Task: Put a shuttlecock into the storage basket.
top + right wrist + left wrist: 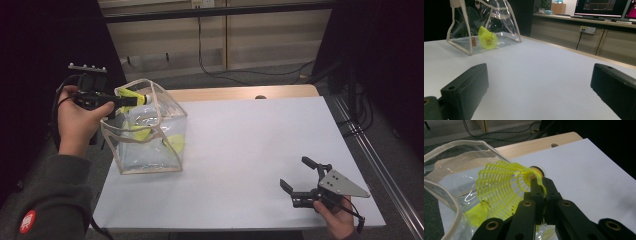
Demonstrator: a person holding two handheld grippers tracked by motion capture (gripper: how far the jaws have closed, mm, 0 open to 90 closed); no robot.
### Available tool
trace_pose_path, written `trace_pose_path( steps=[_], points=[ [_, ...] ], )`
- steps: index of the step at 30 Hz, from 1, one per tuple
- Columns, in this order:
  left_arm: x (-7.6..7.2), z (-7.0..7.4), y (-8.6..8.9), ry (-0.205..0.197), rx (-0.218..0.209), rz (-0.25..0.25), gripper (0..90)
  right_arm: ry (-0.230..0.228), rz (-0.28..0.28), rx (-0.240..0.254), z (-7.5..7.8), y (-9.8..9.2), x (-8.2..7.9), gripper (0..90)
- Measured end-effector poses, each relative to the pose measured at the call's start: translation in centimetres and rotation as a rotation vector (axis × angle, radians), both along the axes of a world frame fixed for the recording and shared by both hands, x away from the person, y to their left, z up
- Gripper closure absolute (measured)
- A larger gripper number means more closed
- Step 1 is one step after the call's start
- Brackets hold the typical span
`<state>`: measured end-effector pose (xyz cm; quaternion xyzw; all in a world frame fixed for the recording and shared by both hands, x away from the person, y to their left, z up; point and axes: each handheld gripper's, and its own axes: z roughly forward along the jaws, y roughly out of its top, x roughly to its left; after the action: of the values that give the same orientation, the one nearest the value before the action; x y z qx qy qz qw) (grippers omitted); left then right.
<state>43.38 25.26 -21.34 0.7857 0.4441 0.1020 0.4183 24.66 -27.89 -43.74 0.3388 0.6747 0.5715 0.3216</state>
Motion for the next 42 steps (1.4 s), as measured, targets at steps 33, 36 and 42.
trace_pose_path(
  steps=[33,36,42],
  points=[
    [-0.2,-1.5,0.8,0.025,0.010,0.009,88.6,0.002,0.000,0.002,0.0,0.1,0.0,1.2],
    [-0.2,-1.5,0.8,0.025,0.011,0.009,88.5,0.000,0.001,0.003,0.0,0.1,0.0,1.2],
    [-0.2,-1.6,0.8,0.027,0.008,0.014,88.5,0.000,0.002,0.003,0.0,0.1,0.0,1.2]
  ],
)
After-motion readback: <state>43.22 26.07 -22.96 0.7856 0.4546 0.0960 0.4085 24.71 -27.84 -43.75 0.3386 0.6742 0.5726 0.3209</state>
